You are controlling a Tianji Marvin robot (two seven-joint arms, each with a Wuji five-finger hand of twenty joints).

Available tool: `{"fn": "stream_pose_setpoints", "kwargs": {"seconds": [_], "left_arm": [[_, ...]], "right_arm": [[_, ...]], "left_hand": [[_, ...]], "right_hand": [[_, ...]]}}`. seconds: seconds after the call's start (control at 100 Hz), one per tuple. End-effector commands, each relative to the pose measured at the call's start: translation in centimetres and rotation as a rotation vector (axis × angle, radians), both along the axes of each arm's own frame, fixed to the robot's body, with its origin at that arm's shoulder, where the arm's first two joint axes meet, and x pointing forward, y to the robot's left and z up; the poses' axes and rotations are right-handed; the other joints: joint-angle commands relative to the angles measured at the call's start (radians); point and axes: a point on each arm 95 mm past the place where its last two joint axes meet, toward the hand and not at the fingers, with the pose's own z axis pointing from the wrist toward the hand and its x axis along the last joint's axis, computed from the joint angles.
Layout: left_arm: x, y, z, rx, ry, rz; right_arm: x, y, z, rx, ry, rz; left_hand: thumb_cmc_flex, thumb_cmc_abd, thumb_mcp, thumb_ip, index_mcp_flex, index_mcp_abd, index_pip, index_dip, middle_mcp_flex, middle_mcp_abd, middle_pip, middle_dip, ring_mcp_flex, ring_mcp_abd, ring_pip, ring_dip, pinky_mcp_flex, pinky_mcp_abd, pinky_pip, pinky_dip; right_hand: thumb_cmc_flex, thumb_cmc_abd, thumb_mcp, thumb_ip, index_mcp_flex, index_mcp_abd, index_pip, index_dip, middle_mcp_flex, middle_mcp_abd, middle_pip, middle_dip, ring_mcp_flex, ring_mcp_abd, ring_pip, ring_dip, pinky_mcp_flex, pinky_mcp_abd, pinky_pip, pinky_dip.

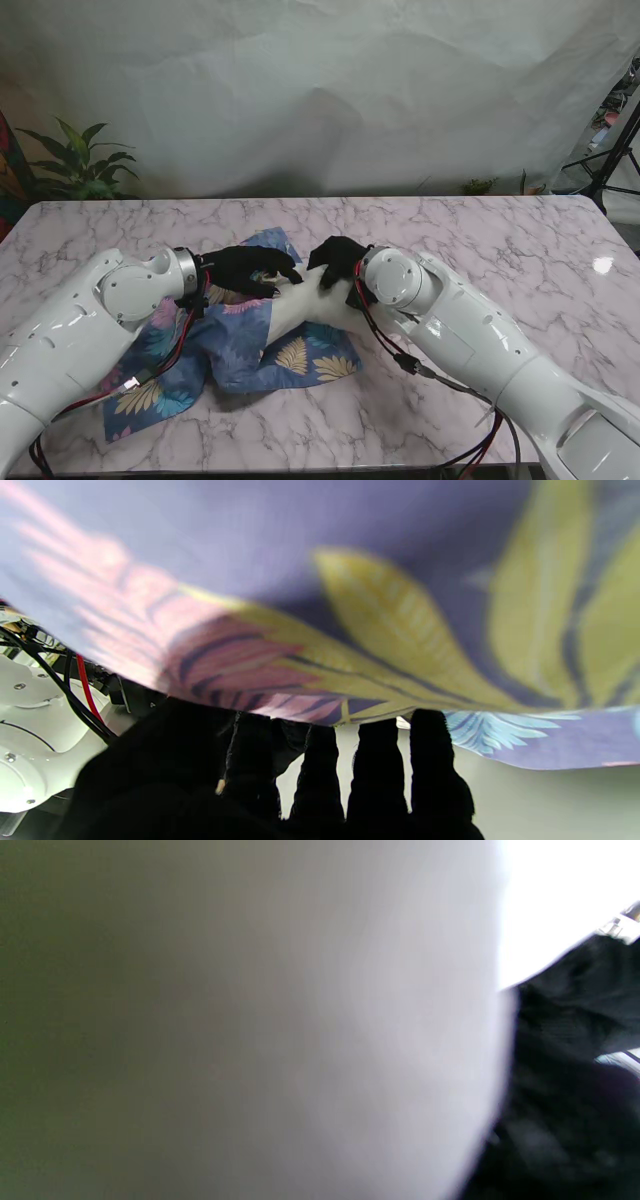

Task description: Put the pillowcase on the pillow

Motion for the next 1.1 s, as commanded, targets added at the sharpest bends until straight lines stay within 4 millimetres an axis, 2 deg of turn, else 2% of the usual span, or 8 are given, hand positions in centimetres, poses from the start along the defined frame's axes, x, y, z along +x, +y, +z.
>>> {"fn": "stream_pose_setpoints", "kwargs": {"seconds": [0.0, 0.13, 0.28, 0.33, 0.44, 0.75, 1.04, 1.09], "left_arm": [[-0.1, 0.5, -0.1, 0.001, 0.026, 0.031], [-0.3, 1.5, 0.7, -0.051, 0.038, 0.114], [-0.7, 3.0, 2.0, -0.078, 0.057, 0.163], [-0.9, 3.5, 2.4, -0.068, 0.061, 0.159], [-1.3, 4.1, 2.7, -0.041, 0.081, 0.122], [-2.0, 2.9, 0.7, -0.018, 0.026, -0.009], [-2.0, 2.1, 0.1, -0.034, 0.006, -0.049], [-2.1, 2.2, 0.0, -0.032, 0.008, -0.053]], "right_arm": [[0.0, -0.1, 0.1, -0.002, -0.001, 0.0], [0.0, -0.3, -0.2, -0.006, 0.005, 0.001], [0.0, -0.4, -0.3, -0.01, 0.01, 0.0], [0.0, -0.4, -0.3, -0.012, 0.011, -0.002], [0.0, -0.5, -0.2, -0.014, 0.012, -0.004], [0.0, -0.4, 0.0, -0.016, 0.01, 0.001], [0.1, -0.7, 0.3, -0.018, 0.004, -0.012], [0.2, -0.8, 0.4, -0.019, 0.003, -0.016]], "left_hand": [[-0.014, 0.087, -0.105, -0.028, 0.061, 0.005, 0.025, 0.018, -0.029, -0.013, -0.019, -0.027, -0.037, 0.017, -0.029, -0.028, -0.018, 0.015, -0.035, -0.015], [0.088, 0.182, -0.341, -0.006, 0.054, 0.034, -0.004, 0.03, 0.002, 0.0, -0.028, -0.037, -0.031, 0.017, -0.033, -0.034, -0.023, 0.022, -0.048, -0.016], [0.083, 0.127, -0.351, 0.005, 0.049, 0.02, -0.031, 0.023, 0.003, -0.001, -0.042, -0.043, -0.04, 0.015, -0.048, -0.04, -0.039, 0.037, -0.085, -0.026], [-0.037, 0.049, -0.127, -0.012, 0.051, 0.007, -0.05, 0.025, 0.005, -0.005, -0.052, -0.048, -0.043, 0.017, -0.057, -0.041, -0.04, 0.041, -0.109, -0.015], [-0.091, -0.047, 0.039, -0.024, 0.059, -0.017, -0.054, 0.02, -0.021, -0.016, -0.068, -0.056, -0.064, 0.012, -0.072, -0.047, -0.05, 0.043, -0.129, -0.015], [0.052, -0.152, 0.109, -0.026, -0.082, -0.002, -0.097, -0.003, -0.114, -0.016, -0.112, -0.067, -0.065, 0.012, -0.037, -0.025, 0.001, 0.013, -0.059, 0.02], [0.261, -0.131, 0.064, 0.002, 0.144, 0.014, 0.145, 0.077, 0.016, -0.004, 0.055, 0.025, 0.092, -0.067, 0.208, 0.152, 0.106, -0.096, 0.22, 0.085], [0.291, -0.148, 0.029, -0.026, 0.197, 0.016, 0.186, 0.079, 0.033, -0.001, 0.064, 0.037, 0.099, -0.079, 0.234, 0.173, 0.113, -0.107, 0.232, 0.087]], "right_hand": [[0.093, 0.159, 0.185, 0.082, 0.033, -0.058, 0.085, 0.027, 0.006, -0.033, 0.077, 0.021, 0.12, -0.082, 0.182, 0.029, 0.051, -0.335, 0.014, 0.003], [0.093, 0.159, 0.184, 0.081, 0.033, -0.059, 0.085, 0.027, 0.006, -0.032, 0.078, 0.021, 0.12, -0.081, 0.181, 0.029, 0.051, -0.335, 0.014, 0.003], [0.093, 0.159, 0.185, 0.081, 0.033, -0.059, 0.085, 0.027, 0.006, -0.033, 0.077, 0.02, 0.12, -0.08, 0.181, 0.03, 0.051, -0.335, 0.014, 0.003], [0.093, 0.159, 0.185, 0.081, 0.033, -0.059, 0.085, 0.027, 0.005, -0.032, 0.077, 0.021, 0.12, -0.08, 0.181, 0.03, 0.051, -0.335, 0.015, 0.003], [0.093, 0.159, 0.185, 0.081, 0.033, -0.059, 0.085, 0.027, 0.005, -0.032, 0.077, 0.021, 0.12, -0.081, 0.182, 0.03, 0.051, -0.334, 0.015, 0.002], [0.093, 0.16, 0.184, 0.081, 0.033, -0.059, 0.085, 0.027, 0.004, -0.032, 0.078, 0.021, 0.12, -0.081, 0.181, 0.03, 0.051, -0.334, 0.015, 0.002], [0.093, 0.161, 0.185, 0.081, 0.032, -0.058, 0.084, 0.027, 0.004, -0.032, 0.079, 0.021, 0.12, -0.079, 0.18, 0.03, 0.05, -0.333, 0.014, 0.0], [0.093, 0.161, 0.184, 0.081, 0.031, -0.058, 0.084, 0.027, 0.003, -0.032, 0.078, 0.021, 0.119, -0.079, 0.18, 0.03, 0.05, -0.332, 0.014, 0.0]]}}
